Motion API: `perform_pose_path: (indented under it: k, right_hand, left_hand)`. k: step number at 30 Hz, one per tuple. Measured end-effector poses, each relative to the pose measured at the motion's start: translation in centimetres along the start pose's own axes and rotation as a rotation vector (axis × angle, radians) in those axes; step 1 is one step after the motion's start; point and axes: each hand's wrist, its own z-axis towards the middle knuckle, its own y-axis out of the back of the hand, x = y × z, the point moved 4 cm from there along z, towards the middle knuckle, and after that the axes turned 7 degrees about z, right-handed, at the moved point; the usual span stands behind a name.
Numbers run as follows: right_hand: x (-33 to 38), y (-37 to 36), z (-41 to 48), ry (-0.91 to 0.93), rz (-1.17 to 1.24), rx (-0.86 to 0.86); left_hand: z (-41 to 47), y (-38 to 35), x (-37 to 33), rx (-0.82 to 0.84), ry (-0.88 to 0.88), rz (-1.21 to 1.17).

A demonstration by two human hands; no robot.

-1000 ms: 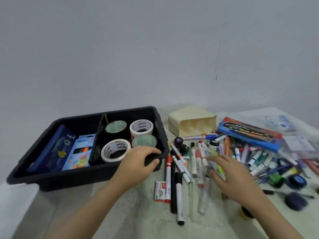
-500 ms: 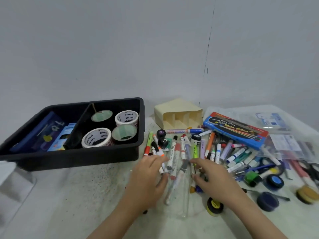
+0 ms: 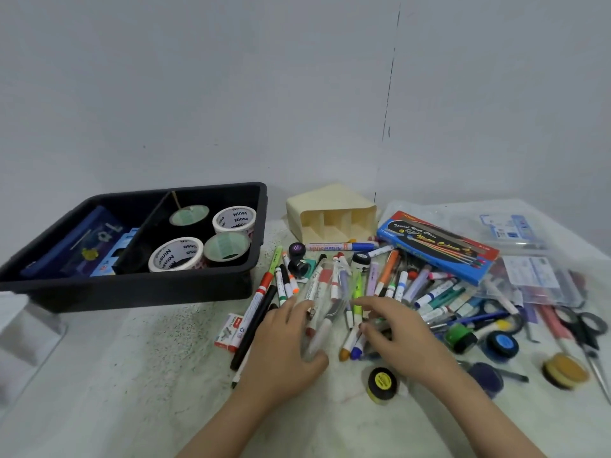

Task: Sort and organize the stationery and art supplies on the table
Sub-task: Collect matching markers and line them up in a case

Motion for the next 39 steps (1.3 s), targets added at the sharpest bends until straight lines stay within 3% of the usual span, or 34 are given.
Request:
perform_pose_path:
  k: [9,14,18,21,24,31,34,37,39]
  right_hand:
    - [-1.8,5.1,-0.7,-0.012,-0.002,-0.116]
    - [-4.3,9.7,-0.6,-0.041,-0.163,-0.28]
    - [-7.0,14.0,-1.1,-0.214,-0.486,-0.506]
    - [-9.7,16.3,-1.6,-0.56,-0.659,-0.395]
    - [-11.6,17.5,-2.0,-0.812,-0.498,-0.249]
    - [-11.5,18.9,-1.6,-0.856,-0.319,-0.448]
    - [-11.7,19.4,-1.3,-0.776,-0.043,-0.58]
    - [-10.9,20.0,-1.0,-0.559,0.249,-0.758]
    - [-10.0,20.7,-0.6,-0.458,0.306,-0.799]
  left_hand:
    - [0.4,0.0,0.8,0.01,0.02,0.035]
    - [1.6,-0.3,-0.2,-0.041,-0.025,0.031]
    - [3.4,-0.6,-1.2,-0.046,-0.004,0.02]
    - [4.7,-0.9,-2.0,-0.048,-0.008,0.012]
    - [5.4,-1.3,-2.8,-0.057,-0.023,-0.016]
    - [5.9,-1.8,-3.8,-0.085,-0.048,-0.067]
    - [6.0,-1.8,-3.6,-0.078,-0.041,-0.087]
    - [6.1,-1.5,-3.5,-0.078,-0.046,-0.098]
    - [6.1,-1.2,-3.5,-0.089,-0.05,-0.109]
